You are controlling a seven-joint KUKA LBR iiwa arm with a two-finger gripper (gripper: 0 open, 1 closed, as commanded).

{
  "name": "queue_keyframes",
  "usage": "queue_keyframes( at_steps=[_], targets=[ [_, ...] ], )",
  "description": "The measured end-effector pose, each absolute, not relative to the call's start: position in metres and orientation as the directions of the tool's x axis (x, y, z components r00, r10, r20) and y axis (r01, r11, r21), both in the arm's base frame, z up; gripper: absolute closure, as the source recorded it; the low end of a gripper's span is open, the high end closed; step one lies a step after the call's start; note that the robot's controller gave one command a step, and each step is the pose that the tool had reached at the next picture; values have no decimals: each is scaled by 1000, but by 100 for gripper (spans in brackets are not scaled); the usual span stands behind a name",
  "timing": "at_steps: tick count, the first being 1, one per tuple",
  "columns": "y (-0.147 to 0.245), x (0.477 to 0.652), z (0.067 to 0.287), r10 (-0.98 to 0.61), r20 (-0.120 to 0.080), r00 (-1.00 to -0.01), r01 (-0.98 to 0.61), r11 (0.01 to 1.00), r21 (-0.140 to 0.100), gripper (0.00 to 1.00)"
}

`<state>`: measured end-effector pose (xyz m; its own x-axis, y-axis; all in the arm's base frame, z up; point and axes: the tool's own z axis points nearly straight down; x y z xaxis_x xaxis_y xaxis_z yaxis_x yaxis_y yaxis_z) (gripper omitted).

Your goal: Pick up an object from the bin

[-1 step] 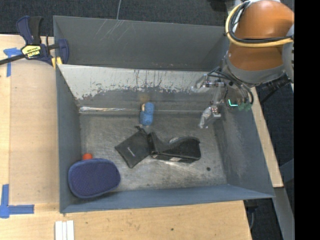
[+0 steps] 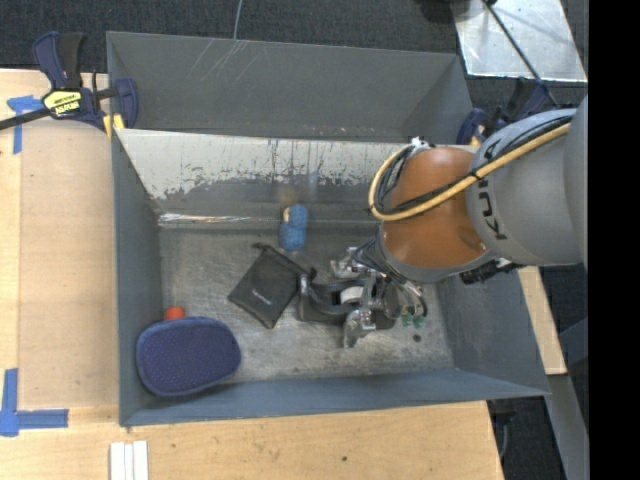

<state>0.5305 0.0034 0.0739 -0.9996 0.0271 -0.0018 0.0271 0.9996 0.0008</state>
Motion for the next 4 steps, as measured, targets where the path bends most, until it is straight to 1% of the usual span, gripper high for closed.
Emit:
queue_keyframes(
  at_steps=[1,2,3,4],
  targets=[
    [67,534,101,-176,-6,-984,-176,984,2,0],
    [74,567,106,-106,1,-994,-106,994,0,0],
    [76,508,77,-331,-30,-943,-331,943,-2,0],
    [77,511,79,-331,-12,-943,-331,944,-1,0]
  ],
)
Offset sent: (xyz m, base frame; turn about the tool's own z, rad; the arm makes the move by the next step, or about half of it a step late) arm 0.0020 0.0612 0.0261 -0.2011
